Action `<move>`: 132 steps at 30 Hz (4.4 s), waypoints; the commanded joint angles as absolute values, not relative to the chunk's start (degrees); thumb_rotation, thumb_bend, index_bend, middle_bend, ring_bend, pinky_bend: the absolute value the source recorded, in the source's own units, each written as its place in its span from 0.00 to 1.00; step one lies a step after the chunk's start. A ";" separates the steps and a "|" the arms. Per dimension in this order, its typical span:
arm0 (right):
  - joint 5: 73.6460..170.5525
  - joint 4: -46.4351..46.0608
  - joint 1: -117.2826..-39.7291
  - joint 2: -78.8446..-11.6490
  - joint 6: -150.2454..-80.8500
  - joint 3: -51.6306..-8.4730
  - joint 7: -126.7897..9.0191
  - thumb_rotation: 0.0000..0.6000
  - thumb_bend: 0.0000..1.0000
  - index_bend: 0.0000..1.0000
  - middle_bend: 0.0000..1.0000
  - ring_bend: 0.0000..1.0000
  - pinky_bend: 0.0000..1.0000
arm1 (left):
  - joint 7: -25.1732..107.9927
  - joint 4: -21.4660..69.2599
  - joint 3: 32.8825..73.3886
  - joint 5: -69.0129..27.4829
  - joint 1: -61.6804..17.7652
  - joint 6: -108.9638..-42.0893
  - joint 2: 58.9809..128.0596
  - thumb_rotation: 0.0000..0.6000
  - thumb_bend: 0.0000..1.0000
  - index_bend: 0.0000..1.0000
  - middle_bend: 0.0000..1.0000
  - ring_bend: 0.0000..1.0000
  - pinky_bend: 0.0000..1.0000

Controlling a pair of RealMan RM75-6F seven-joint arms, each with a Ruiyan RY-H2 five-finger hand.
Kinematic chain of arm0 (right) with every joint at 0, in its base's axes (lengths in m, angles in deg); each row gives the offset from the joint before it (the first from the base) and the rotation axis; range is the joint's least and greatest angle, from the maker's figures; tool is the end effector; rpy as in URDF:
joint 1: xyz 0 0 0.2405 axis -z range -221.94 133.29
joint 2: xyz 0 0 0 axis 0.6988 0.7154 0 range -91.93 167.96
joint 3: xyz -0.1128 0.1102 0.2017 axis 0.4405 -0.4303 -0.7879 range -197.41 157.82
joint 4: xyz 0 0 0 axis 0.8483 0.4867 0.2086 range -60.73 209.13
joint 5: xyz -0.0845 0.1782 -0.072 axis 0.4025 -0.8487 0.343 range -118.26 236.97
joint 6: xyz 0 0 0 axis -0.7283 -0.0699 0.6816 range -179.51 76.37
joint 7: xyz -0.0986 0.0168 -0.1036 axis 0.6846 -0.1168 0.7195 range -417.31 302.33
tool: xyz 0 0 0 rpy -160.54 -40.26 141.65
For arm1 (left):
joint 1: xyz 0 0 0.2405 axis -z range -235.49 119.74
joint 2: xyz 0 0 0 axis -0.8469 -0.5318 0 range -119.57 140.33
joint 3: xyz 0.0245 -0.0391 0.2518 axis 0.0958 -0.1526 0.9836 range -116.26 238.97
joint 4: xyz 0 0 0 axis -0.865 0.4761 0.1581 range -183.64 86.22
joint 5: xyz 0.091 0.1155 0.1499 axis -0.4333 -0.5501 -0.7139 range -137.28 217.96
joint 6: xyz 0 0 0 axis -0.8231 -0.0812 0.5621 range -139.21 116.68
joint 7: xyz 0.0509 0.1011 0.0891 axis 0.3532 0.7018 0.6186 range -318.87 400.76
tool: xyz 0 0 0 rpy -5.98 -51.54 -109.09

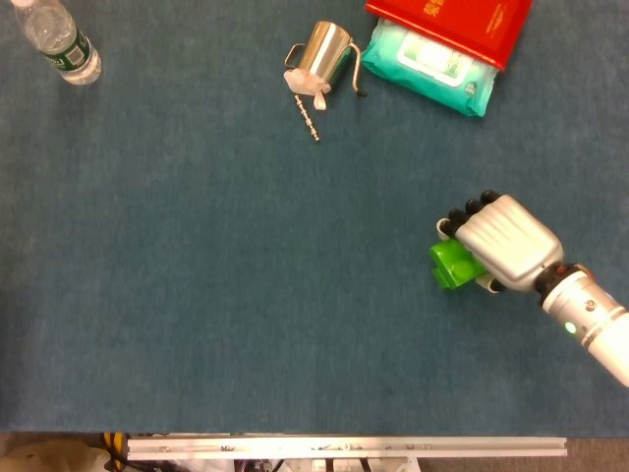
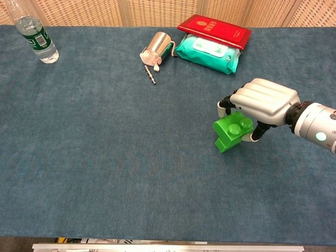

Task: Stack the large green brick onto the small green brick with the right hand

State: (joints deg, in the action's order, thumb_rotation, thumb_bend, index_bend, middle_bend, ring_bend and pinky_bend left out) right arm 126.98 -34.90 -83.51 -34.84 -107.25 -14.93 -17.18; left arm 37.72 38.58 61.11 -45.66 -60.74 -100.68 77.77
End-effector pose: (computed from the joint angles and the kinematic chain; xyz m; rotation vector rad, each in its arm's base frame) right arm -0.1652 -0.2443 0.0155 2.2251 -0.6884 0.5917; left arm -0.3424 0.1276 0.1527 -1.2794 -0.9751 -0.8410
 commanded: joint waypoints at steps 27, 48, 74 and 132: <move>126.66 -33.06 -82.30 -36.24 -109.01 -15.21 -14.91 1.00 0.26 0.59 0.49 0.36 0.33 | 37.16 37.89 61.03 -45.49 -60.74 -100.53 78.07 1.00 0.28 0.17 0.18 0.18 0.12; 127.66 -31.43 -80.80 -37.38 -109.83 -15.44 -16.31 1.00 0.26 0.59 0.49 0.36 0.33 | 37.12 37.85 61.01 -45.37 -60.68 -100.34 78.04 1.00 0.28 0.17 0.18 0.18 0.12; 128.26 -29.97 -80.06 -38.15 -109.25 -15.80 -16.86 1.00 0.26 0.59 0.49 0.36 0.33 | 37.03 37.81 61.03 -45.32 -60.78 -100.42 78.05 1.00 0.28 0.17 0.18 0.18 0.12; 132.21 -30.44 -79.11 -35.86 -108.53 -16.38 -22.08 1.00 0.13 0.18 0.28 0.20 0.30 | 37.23 37.77 60.96 -45.43 -60.49 -100.11 78.15 1.00 0.28 0.17 0.18 0.18 0.12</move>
